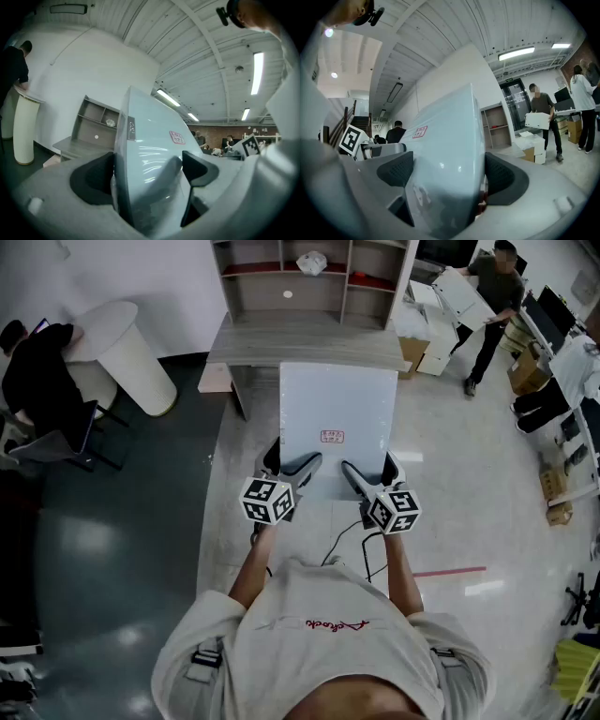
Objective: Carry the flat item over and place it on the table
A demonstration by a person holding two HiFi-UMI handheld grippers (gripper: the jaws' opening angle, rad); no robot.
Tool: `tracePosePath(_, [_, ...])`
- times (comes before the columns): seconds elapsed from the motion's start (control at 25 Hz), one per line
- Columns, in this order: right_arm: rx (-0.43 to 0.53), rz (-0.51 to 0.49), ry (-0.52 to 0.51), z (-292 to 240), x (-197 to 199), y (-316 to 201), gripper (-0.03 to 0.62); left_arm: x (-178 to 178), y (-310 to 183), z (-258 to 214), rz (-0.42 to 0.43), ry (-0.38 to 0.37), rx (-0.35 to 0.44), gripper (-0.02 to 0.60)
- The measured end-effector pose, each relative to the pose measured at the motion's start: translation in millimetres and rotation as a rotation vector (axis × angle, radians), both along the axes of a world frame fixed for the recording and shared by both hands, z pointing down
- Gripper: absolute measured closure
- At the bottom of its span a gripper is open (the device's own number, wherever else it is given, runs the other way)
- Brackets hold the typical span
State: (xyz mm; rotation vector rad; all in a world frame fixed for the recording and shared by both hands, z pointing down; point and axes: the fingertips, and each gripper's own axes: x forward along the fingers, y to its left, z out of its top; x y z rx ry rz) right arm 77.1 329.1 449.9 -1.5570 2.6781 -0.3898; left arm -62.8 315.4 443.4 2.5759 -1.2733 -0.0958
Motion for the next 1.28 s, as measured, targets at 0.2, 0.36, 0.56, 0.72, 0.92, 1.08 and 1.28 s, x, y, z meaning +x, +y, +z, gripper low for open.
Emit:
tracePosePath(0.2, [0.002,0.0,0.001,-5.2,-4.1,1.9,0.103,-3.8,1.7,-5.3,0.002,0.001,0.002,0.118])
tracePosePath(0.36, [0.001,0.006,0.003,-1.5,-11.9,2.7,0.103,-11.5,1.6,-0.9,0.009,0.002,0.0,0.118])
tracePosePath(0.56, [0.006,0.021,0.01,-4.5,-19.5,2.0,0.102,-18.7,-1.2,-1.6,0.023,0.013,0.003,0.118])
tracePosePath(0.72, [0.01,0.038,0.007,-5.1,-26.2,2.2,0.102,-25.1,-3.2,-2.7,0.038,0.012,0.01,0.118])
tracePosePath(0.92, [0.016,0.061,0.012,-5.2,-41.5,-0.7,0.102,-40.2,-8.9,-1.9,0.059,0.017,0.013,0.118])
tracePosePath(1.08, [0.017,0.08,0.009,0.8,-49.7,-1.5,0.103,-47.7,-13.0,4.2,0.08,0.016,0.011,0.118])
tracePosePath(1.28, [0.015,0.097,0.012,6.0,-52.7,-2.5,0.103,-50.6,-16.0,9.4,0.095,0.019,0.007,0.118])
